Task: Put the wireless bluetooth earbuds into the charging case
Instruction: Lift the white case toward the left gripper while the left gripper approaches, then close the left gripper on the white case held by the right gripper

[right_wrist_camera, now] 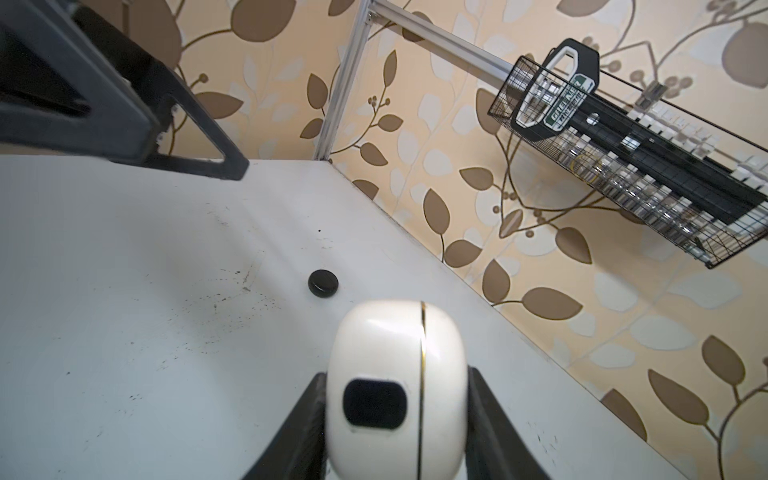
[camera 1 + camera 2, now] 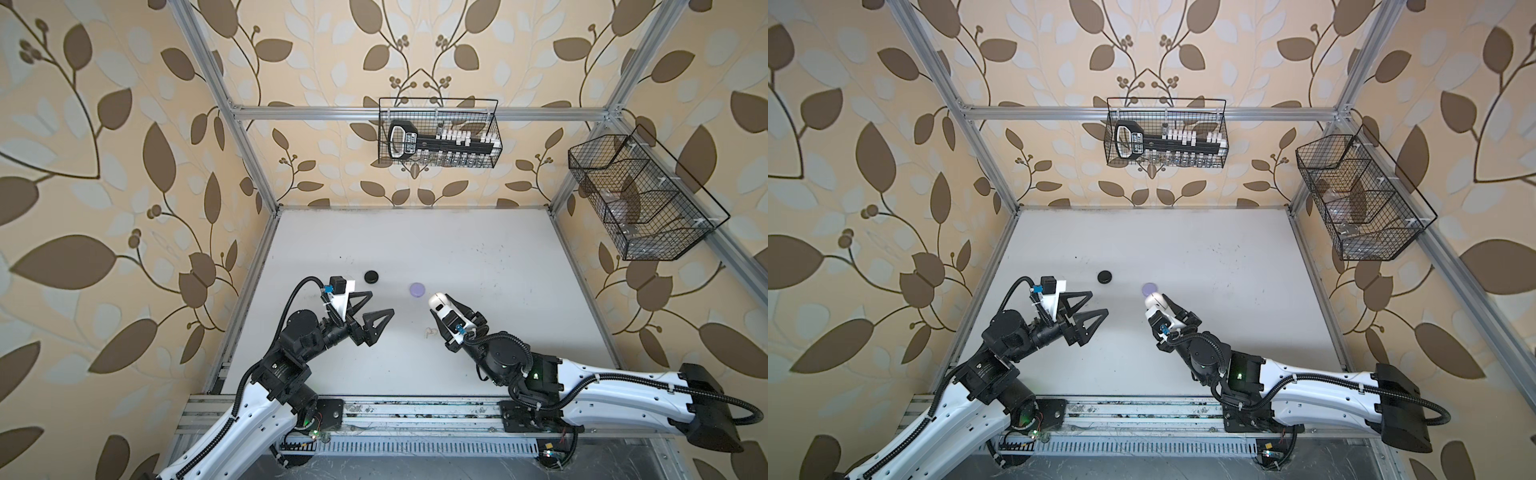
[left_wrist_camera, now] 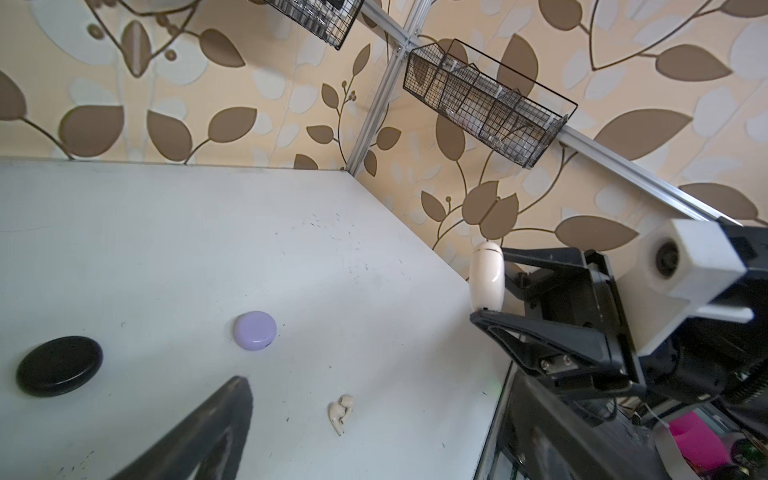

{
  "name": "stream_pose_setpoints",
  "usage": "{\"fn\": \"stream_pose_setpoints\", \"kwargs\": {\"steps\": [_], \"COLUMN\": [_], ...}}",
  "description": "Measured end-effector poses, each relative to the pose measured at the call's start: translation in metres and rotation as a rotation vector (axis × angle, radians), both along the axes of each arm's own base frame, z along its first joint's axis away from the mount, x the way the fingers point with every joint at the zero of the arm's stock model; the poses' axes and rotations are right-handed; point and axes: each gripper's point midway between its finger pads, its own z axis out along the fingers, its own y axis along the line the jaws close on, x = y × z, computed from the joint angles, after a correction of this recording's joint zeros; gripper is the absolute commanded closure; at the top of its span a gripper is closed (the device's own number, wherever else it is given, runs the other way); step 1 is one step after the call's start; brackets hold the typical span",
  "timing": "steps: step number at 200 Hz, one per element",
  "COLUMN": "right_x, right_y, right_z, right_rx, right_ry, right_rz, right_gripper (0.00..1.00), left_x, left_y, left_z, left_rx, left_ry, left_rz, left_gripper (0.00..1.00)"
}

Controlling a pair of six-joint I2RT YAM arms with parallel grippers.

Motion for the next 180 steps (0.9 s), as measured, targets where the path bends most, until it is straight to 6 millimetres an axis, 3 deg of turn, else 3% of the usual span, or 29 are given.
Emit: {"fn": "stream_pose_setpoints", "kwargs": {"steps": [46, 90, 132, 180], "right_x": [-0.017, -0.031, -0.034, -0.034], "right_y": [0.016, 0.035, 0.042, 0.043], "right_z": [0.0, -0.019, -0.032, -0.025], "right_rx": [-0.034, -0.125, -0.178, -0.163], "right_ry": [-0.023, -0.029, -0.025, -0.03], "right_rz": [0.104, 0.171, 0.186, 0.185], "right_gripper": [0.74, 0.74, 0.74, 0.73], "left_x": [-0.009, -0.013, -0.021, -0.035], "left_y": [-0.022, -0.033, -0.044, -0.057], "left_z": [-0.011, -0.009, -0.008, -0.008], "left_rx": [0.017, 0.014, 0.008, 0.018], "left_ry": [0.051, 0.066, 0.067, 0.064], "left_rz": [-0.154, -0.235, -0.308, -0.391], "left_gripper": [0.07, 0.16, 0.25, 0.32]}}
